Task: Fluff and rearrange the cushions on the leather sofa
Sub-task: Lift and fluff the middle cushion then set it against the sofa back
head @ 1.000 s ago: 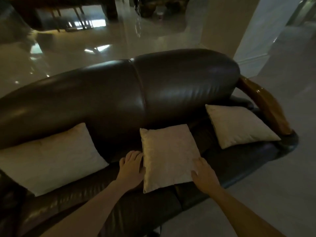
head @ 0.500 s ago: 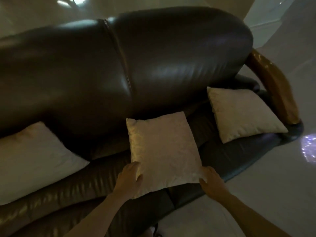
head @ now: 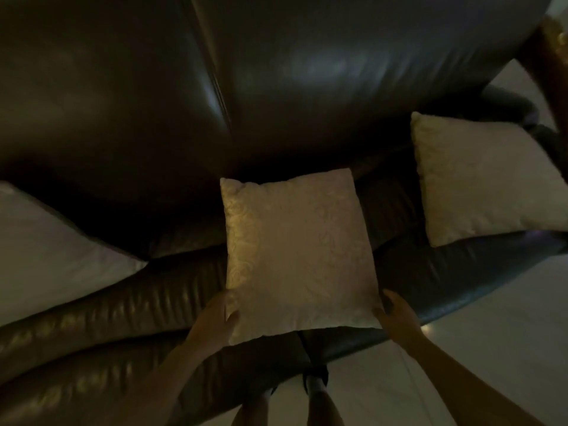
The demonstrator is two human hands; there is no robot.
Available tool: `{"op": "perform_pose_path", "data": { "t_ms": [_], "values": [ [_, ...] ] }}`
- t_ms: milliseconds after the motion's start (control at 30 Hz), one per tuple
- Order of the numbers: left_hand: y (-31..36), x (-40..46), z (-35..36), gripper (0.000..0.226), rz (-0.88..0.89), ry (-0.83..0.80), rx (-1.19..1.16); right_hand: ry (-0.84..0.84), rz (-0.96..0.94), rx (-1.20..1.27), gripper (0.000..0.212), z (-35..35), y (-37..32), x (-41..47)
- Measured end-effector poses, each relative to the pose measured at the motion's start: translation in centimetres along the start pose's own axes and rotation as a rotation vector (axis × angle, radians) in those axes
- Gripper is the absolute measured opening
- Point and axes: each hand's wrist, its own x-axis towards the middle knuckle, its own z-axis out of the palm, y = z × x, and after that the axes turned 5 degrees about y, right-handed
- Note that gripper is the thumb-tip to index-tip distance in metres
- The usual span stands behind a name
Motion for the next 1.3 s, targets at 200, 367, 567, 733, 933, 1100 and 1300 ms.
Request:
{"op": "perform_pose_path", "data": {
  "t_ms": [200, 367, 567, 733, 933, 1100, 1300],
  "values": [
    [0.2, 3.0, 1.2, 0.083, -0.208, 0.019, -0.247, -0.087, 0.077, 0.17, 0.082, 0.9, 0.7, 3.8],
    [0.8, 3.5, 2.6, 0.108, -0.489, -0.033, -0.626, -0.278, 0.178, 0.365, 0.114, 1.7, 1.5, 5.8],
    [0.9, 2.9, 5.3, 0.12, -0.659, 0.008, -0.74, -0.307, 0.225, 0.482, 0.106, 2.1, 1.9, 6.1],
    [1.1, -0.4, 7.3, 0.112, -0.592, 0.094, -0.808, -0.13, 0.121, 0.421, 0.092, 1.0, 1.3, 4.7],
    [3.1, -3.2, 6.6, 0.096, -0.618, 0.071, -0.881, 0.003, 0.007, 0.319, 0.076, -1.5, 0.7, 2.3],
    [5.8, -5.2, 2.3, 0.092, -0.489, 0.121, -0.939, 0.045, -0.126, 0.384, 0.054, -5.0, -2.5, 0.0],
    [10.2, -7.2, -4.4, 0.08, -0.281, 0.234, -0.998, 0.068, -0.312, 0.527, 0.058, -10.3, -6.9, -2.3]
  ]
}}
